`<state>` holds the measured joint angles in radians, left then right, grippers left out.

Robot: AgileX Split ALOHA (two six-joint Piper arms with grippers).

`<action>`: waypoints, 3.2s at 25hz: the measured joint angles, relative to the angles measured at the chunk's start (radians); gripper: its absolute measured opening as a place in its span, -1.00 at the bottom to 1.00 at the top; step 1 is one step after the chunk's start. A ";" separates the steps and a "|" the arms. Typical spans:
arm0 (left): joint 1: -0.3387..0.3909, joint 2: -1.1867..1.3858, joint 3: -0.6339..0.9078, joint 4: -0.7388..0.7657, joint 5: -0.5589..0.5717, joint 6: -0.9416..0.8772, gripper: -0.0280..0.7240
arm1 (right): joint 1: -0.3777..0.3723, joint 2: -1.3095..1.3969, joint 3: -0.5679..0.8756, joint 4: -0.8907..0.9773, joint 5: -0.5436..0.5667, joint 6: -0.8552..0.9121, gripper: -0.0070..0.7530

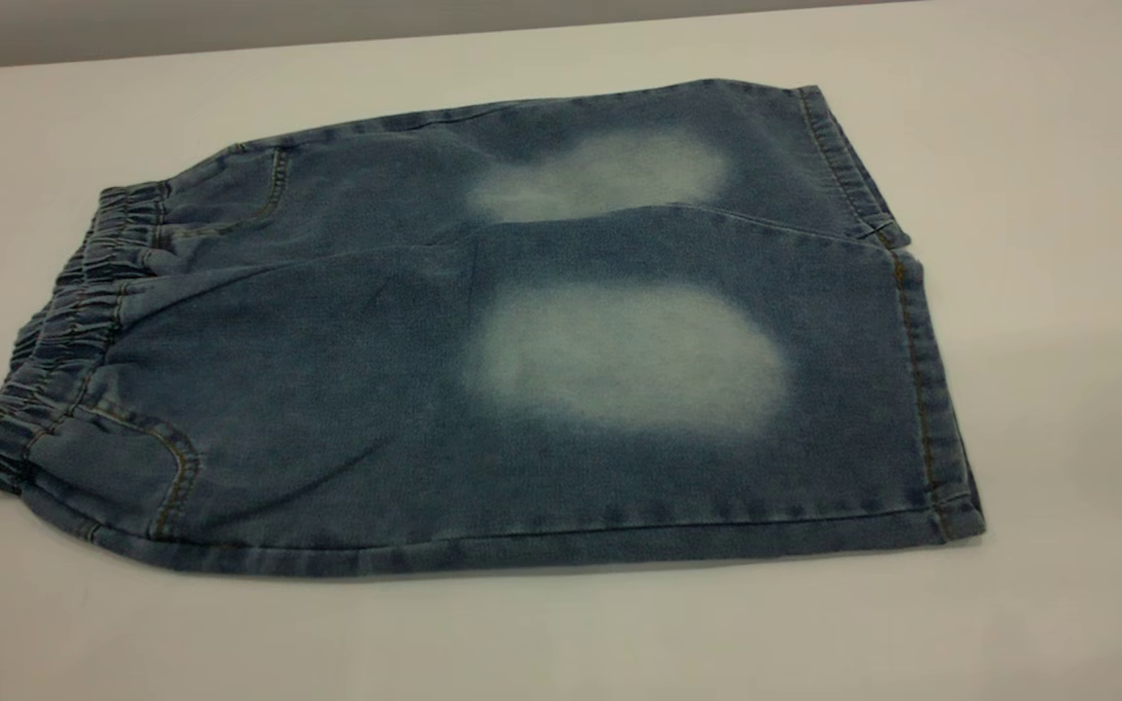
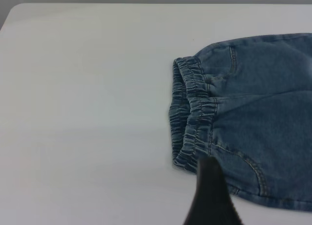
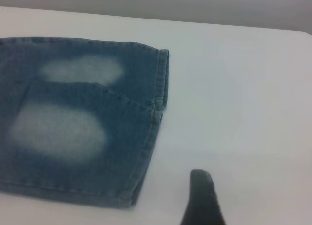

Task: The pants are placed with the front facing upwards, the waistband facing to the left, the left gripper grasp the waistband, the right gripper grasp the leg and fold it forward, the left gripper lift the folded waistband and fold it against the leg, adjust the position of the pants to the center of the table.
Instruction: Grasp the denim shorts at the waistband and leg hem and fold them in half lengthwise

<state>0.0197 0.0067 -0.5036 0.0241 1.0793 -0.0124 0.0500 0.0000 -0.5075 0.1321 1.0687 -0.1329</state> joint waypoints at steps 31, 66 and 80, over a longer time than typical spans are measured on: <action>0.000 0.000 0.000 0.000 0.000 0.000 0.24 | 0.000 0.000 0.000 0.000 0.000 0.000 0.14; -0.003 0.304 -0.038 -0.024 -0.200 -0.165 0.24 | 0.000 0.227 -0.084 0.108 -0.133 0.074 0.14; -0.003 0.877 -0.038 -0.133 -0.592 -0.184 0.24 | 0.000 0.757 -0.169 0.243 -0.319 0.010 0.14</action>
<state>0.0170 0.8835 -0.5420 -0.1086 0.4872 -0.1961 0.0500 0.7570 -0.6764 0.3753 0.7493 -0.1226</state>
